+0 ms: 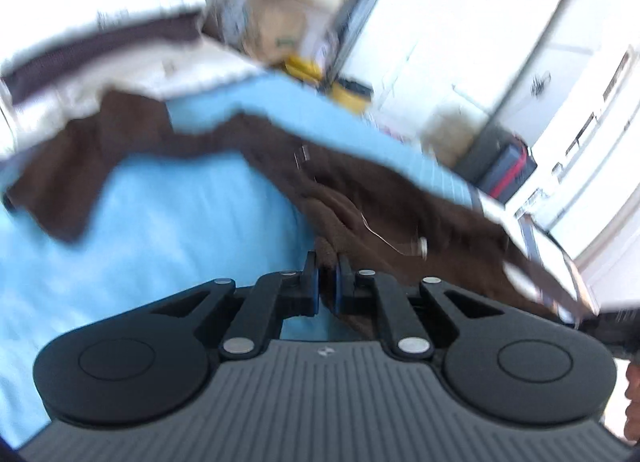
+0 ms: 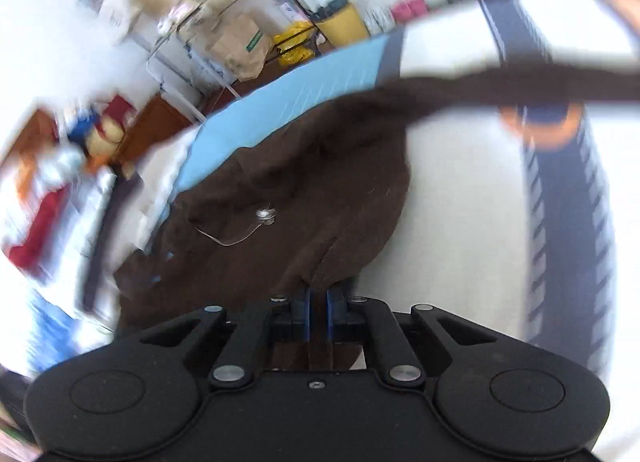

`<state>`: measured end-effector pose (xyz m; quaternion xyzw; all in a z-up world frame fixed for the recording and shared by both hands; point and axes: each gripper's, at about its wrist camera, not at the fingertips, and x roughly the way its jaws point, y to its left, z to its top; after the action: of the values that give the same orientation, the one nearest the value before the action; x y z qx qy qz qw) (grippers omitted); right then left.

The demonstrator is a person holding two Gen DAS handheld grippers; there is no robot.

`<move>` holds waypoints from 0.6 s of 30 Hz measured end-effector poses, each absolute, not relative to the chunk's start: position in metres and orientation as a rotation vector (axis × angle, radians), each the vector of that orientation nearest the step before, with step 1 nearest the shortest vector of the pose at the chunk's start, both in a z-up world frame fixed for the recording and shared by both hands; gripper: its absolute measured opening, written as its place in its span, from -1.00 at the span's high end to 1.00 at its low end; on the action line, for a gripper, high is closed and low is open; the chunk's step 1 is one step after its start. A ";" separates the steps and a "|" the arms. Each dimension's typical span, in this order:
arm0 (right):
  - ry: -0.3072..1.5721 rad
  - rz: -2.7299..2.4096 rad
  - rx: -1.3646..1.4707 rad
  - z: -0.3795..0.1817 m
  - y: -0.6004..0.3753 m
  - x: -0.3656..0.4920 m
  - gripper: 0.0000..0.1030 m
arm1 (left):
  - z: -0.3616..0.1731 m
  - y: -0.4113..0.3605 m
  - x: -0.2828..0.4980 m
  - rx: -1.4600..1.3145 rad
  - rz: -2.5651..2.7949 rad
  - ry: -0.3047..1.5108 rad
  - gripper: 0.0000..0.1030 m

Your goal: Fold clothes

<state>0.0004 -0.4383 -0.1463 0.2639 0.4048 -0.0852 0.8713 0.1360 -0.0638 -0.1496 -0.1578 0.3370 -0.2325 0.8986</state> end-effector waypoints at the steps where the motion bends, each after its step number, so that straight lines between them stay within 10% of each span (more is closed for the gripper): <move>1: 0.873 -0.194 0.487 -0.139 -0.438 0.001 0.81 | -0.141 -0.060 0.140 -0.338 -0.494 0.701 0.88; 18: 1.080 0.110 0.132 -0.092 -0.408 -0.054 0.83 | -0.153 -0.019 0.086 -0.383 -0.421 0.932 0.88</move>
<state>-0.0545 -0.4076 -0.0924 0.0627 0.5135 0.0523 0.8542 0.0856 -0.0191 -0.1535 -0.1824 0.4433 -0.2000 0.8545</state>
